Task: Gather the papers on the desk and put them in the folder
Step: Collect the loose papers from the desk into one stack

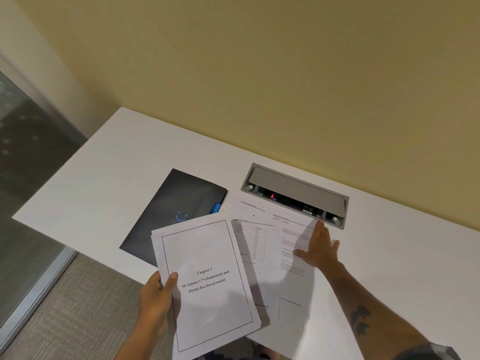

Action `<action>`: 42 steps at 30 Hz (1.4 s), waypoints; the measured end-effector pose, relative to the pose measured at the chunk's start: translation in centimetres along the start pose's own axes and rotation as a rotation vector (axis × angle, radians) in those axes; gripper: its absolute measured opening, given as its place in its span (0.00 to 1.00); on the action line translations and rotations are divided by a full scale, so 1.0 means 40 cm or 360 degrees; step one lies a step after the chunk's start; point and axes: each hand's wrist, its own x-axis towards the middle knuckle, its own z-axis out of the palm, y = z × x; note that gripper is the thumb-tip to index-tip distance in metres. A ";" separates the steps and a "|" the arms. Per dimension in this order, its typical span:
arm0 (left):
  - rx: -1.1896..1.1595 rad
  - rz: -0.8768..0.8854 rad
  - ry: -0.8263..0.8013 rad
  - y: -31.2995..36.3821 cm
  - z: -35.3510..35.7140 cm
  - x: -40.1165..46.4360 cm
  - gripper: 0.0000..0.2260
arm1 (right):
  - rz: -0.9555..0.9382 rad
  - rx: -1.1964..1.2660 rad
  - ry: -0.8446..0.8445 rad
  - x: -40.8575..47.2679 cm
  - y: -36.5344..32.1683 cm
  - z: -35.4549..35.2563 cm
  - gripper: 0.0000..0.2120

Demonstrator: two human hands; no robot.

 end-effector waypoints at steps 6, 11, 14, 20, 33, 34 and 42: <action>0.0016 -0.0006 0.0023 0.006 0.026 -0.014 0.08 | -0.0054 -0.0020 0.0064 -0.029 -0.007 0.024 0.54; 0.0023 0.0023 0.0020 0.024 0.046 -0.025 0.06 | 0.0015 0.0431 0.0298 -0.066 -0.019 0.041 0.50; 0.0011 0.0021 0.0022 0.029 0.052 -0.027 0.06 | 0.0157 0.0804 0.0329 -0.086 -0.019 0.059 0.48; -0.0088 0.0026 0.0009 0.038 0.058 -0.034 0.07 | 0.0252 0.0892 0.0642 -0.106 0.039 0.059 0.13; -0.0190 0.0015 -0.0156 0.099 0.091 -0.061 0.07 | 0.0040 0.0747 0.1445 -0.224 0.196 -0.137 0.06; -0.0179 0.0018 -0.0181 0.104 0.094 -0.062 0.07 | 0.0011 0.0790 0.1426 -0.235 0.196 -0.154 0.06; -0.0173 0.0032 -0.0472 0.147 0.124 -0.076 0.10 | -0.0365 0.1295 0.0863 -0.275 0.091 -0.183 0.05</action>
